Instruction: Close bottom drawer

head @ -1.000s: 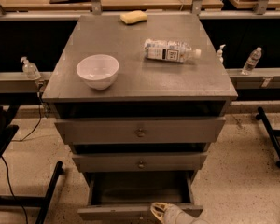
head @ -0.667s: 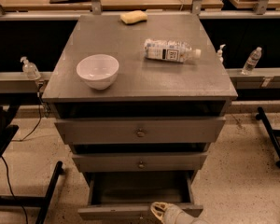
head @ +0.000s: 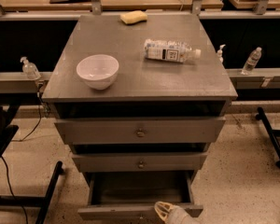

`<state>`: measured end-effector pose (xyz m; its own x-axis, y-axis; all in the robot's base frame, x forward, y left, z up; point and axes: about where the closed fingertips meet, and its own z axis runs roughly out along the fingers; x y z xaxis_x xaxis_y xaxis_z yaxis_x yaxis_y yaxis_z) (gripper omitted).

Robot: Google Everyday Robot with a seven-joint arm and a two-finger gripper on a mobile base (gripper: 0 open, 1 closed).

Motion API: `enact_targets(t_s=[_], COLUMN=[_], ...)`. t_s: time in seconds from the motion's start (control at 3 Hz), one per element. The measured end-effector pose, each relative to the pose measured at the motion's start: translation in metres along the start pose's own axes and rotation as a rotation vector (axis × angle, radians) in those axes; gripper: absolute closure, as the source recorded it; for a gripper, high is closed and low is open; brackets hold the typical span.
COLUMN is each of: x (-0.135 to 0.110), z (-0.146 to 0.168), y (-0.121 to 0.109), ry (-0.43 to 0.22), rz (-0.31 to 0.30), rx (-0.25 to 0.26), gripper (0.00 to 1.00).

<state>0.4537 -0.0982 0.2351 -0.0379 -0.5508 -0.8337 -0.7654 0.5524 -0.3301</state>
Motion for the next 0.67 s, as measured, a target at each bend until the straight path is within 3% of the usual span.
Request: enact_targets(t_s=[0.33,0.67], x=[-0.020,-0.016], z=[-0.025,-0.024], y=[0.018,0.041], ry=[-0.068,-0.026], rz=[-0.007,-0.007], rx=[0.041,0.005], gripper=[1.00,1.00])
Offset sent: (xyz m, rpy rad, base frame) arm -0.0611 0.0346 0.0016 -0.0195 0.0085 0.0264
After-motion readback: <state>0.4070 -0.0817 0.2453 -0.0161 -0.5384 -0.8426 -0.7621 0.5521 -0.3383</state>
